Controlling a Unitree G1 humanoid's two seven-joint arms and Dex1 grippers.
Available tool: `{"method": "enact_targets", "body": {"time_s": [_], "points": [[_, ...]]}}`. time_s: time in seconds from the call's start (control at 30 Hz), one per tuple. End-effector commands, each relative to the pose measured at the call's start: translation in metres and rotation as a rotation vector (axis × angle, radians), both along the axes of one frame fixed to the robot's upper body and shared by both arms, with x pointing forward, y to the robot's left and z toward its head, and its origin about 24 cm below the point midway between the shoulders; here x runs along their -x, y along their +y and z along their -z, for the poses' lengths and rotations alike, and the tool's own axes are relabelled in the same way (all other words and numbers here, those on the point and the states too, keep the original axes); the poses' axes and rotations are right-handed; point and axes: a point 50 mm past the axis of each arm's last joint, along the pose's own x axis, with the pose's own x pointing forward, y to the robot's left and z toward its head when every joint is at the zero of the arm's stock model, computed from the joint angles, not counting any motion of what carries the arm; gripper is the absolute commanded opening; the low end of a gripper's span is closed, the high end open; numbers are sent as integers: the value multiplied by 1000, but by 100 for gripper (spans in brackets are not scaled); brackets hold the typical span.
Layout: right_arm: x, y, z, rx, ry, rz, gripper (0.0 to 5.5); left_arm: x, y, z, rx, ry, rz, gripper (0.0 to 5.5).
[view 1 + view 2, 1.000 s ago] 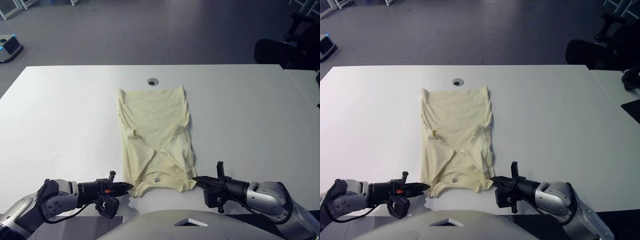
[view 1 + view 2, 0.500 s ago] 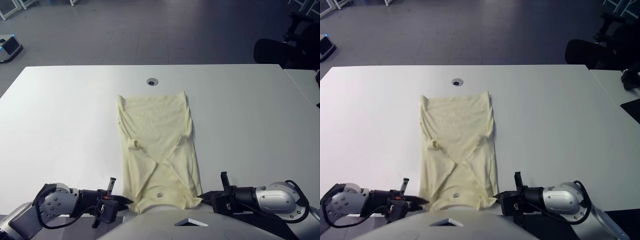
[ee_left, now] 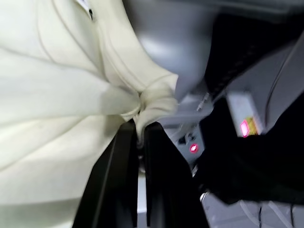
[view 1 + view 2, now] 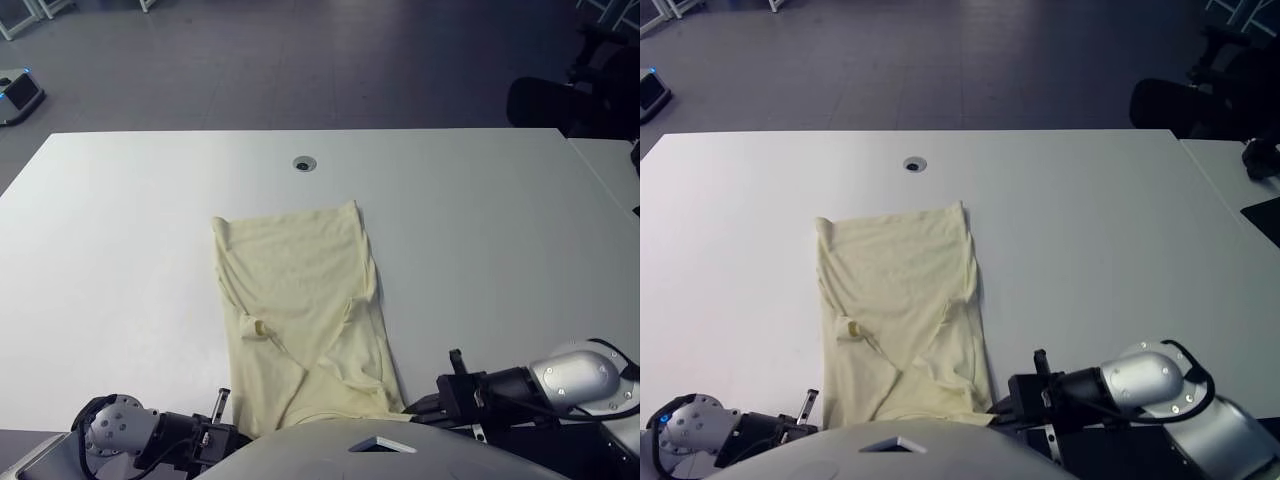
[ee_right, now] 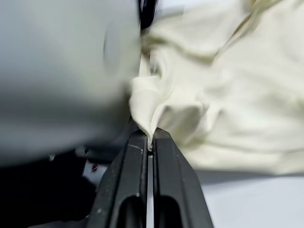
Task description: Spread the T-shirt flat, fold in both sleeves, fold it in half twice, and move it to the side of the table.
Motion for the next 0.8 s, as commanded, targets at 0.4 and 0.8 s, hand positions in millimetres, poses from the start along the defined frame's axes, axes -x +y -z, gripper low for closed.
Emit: {"method": "enact_targets", "body": {"time_s": [0.4,0.8], "points": [[-79,-1,-54,-270,130,139,0,-139,20,-154,268,252,-228,2],[-172,14,-62,-293,79,204,0,-169,13,-159,312,239,-370,2]]}}
